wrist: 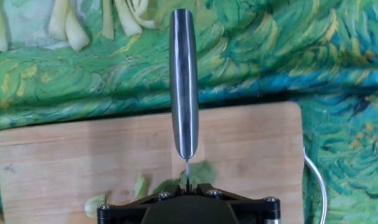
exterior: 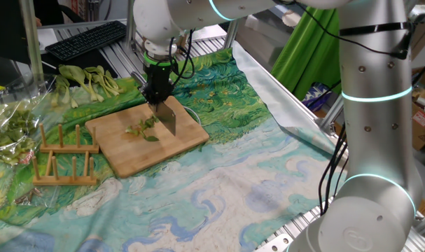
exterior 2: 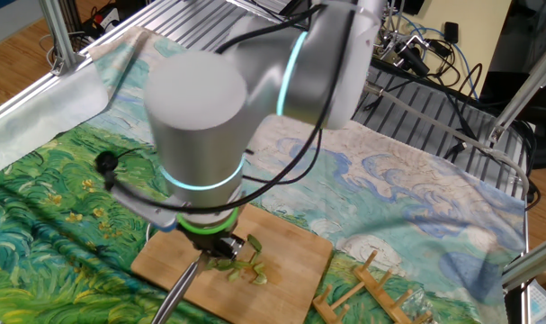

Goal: Chop the pakchoi

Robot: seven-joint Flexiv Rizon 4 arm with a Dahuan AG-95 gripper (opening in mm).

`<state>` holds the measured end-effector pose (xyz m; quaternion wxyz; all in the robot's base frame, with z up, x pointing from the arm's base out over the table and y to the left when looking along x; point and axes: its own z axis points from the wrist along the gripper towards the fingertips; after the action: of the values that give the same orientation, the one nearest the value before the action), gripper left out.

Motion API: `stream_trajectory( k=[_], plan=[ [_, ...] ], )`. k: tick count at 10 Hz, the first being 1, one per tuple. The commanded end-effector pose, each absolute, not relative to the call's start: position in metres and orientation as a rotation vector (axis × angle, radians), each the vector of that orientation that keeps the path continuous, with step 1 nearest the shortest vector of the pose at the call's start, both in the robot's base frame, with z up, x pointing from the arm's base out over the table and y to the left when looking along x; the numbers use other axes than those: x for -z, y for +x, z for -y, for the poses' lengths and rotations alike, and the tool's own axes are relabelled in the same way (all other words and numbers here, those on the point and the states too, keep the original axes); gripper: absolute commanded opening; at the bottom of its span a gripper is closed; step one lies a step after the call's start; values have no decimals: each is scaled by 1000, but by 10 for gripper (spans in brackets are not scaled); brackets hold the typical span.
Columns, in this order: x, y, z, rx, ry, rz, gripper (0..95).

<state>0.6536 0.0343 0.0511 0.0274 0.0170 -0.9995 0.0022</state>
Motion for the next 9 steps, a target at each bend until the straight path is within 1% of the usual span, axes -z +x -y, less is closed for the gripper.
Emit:
stream_trajectory(
  k=[1,4,7,9],
  plan=[
    [-53,651,-33,-11,57,3094,0],
    [-49,653,-34,-26,83,3105,0],
    [-29,658,-38,-19,85,3138,0],
    [-29,659,-38,-20,77,3139,0]
  ],
)
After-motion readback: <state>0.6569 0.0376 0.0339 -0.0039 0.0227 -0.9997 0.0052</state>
